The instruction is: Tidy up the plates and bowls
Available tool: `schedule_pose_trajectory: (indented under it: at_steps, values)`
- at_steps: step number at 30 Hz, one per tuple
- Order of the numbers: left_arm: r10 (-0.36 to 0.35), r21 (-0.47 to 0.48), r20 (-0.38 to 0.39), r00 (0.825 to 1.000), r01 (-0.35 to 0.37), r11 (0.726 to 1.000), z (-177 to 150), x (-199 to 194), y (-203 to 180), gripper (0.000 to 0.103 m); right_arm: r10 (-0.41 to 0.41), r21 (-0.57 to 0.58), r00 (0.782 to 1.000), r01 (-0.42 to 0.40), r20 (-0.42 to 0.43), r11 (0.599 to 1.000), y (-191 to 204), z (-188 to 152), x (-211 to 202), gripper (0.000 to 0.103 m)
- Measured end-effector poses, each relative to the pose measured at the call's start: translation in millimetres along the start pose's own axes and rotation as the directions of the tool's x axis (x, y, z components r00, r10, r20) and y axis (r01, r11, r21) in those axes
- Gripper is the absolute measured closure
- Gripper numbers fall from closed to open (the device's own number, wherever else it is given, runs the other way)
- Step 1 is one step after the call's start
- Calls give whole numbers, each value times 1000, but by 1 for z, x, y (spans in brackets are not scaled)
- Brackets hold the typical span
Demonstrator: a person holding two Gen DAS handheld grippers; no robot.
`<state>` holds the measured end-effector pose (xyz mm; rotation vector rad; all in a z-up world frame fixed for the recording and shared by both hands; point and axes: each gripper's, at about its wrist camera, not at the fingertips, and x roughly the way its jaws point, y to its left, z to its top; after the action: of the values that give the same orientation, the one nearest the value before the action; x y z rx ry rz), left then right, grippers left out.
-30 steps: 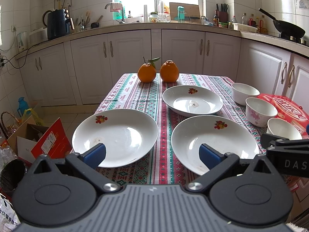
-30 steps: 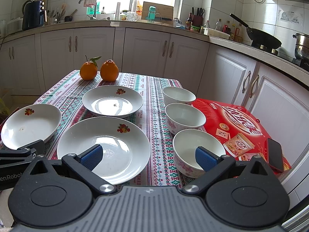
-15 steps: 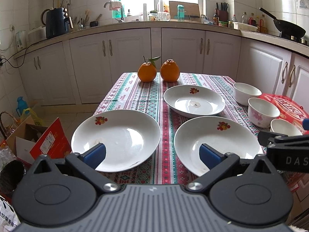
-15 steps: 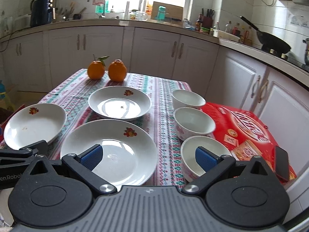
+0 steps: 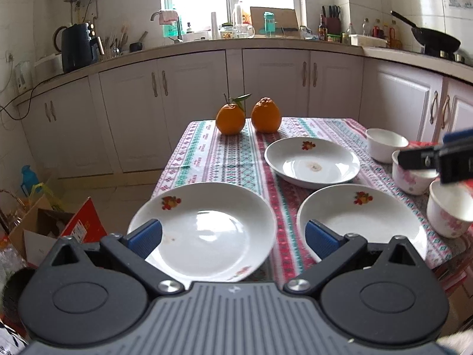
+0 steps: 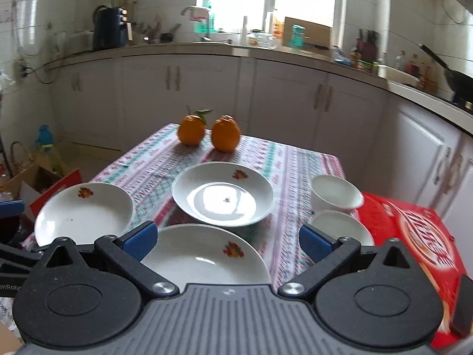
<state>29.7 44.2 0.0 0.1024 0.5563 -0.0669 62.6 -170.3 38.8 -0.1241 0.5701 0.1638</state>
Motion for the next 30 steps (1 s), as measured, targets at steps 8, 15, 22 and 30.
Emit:
schedule_pose_trajectory:
  at_steps: [8, 15, 22, 30]
  values:
    - [-87, -22, -77, 993, 85, 996, -10, 10, 32, 1, 193, 24, 980, -193, -37, 981, 5, 20, 28, 0]
    - [-109, 21, -133, 985, 112, 993, -24, 17, 54, 1, 268, -2, 958, -270, -104, 963, 26, 34, 58, 0]
    - [-151, 5, -202, 968, 156, 988, -37, 40, 71, 1, 328, 10, 926, -332, -184, 943, 49, 45, 97, 0]
    - [-202, 6, -240, 950, 210, 978, -42, 67, 81, 1, 381, 12, 888, -391, -259, 920, 68, 50, 134, 0]
